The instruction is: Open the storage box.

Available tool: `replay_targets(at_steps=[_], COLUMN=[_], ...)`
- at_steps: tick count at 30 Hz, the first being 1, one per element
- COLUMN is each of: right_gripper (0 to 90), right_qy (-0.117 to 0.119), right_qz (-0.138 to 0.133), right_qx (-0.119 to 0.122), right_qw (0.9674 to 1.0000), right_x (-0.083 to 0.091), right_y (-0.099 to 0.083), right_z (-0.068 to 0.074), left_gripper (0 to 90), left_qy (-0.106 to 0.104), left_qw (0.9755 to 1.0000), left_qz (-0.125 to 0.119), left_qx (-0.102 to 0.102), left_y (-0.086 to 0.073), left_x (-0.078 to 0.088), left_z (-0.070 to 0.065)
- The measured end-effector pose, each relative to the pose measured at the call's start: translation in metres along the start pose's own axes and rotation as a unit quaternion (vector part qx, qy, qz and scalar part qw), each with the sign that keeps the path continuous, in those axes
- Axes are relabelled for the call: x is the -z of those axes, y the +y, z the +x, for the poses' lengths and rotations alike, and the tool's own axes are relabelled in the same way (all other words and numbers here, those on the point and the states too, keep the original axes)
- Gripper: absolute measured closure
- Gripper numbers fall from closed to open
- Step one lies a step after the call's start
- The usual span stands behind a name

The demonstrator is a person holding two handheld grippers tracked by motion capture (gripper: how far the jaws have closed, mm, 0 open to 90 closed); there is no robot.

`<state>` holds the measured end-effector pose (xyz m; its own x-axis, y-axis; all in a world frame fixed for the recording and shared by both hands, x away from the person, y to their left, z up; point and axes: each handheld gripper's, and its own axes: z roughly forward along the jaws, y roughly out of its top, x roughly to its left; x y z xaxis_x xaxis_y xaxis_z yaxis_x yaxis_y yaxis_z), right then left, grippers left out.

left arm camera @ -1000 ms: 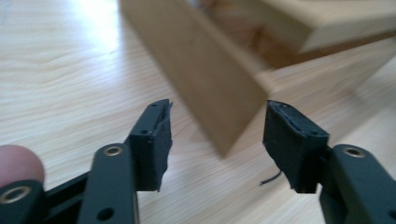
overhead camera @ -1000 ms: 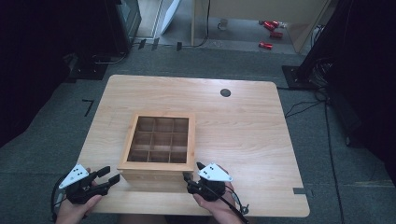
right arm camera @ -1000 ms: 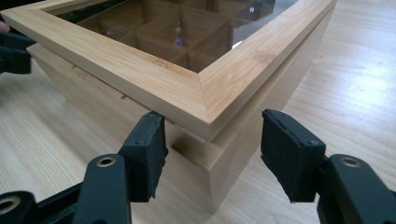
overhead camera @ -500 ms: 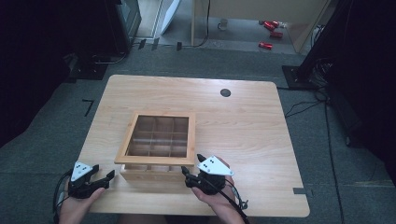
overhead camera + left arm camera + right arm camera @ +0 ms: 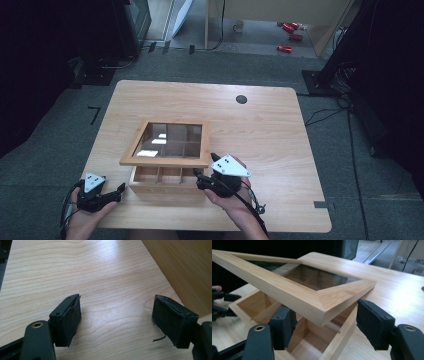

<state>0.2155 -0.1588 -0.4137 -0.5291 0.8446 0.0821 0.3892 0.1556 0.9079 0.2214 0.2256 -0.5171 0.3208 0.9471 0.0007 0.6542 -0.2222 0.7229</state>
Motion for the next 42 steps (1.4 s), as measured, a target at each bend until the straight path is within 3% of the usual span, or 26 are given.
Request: replay_targets(at_steps=[9, 26, 34, 42], right_gripper=[30.6, 30.3, 30.8, 36.3], right_qy=[-0.007, -0.020, -0.023, -0.002], right_qz=[-0.016, -0.048, -0.051, -0.069], right_qx=[0.012, 0.011, 0.024, 0.031], right_qw=[0.9998, 0.9986, 0.9981, 0.9971], right_x=[-0.003, -0.019, -0.030, -0.041], right_y=[0.026, 0.069, 0.077, 0.079], right_z=[-0.009, -0.032, -0.041, -0.050], left_gripper=[24.0, 24.0, 24.0, 24.0], left_qy=[-0.004, -0.012, -0.015, -0.017], left_qw=[1.0000, 0.9999, 0.9998, 0.9997], left_qz=[0.000, -0.005, -0.005, -0.006], left_qx=[0.001, 0.010, 0.013, 0.015], left_y=[0.000, 0.000, 0.001, 0.001], left_x=[0.000, 0.000, 0.000, -0.001], left_z=[0.001, 0.004, 0.005, 0.006])
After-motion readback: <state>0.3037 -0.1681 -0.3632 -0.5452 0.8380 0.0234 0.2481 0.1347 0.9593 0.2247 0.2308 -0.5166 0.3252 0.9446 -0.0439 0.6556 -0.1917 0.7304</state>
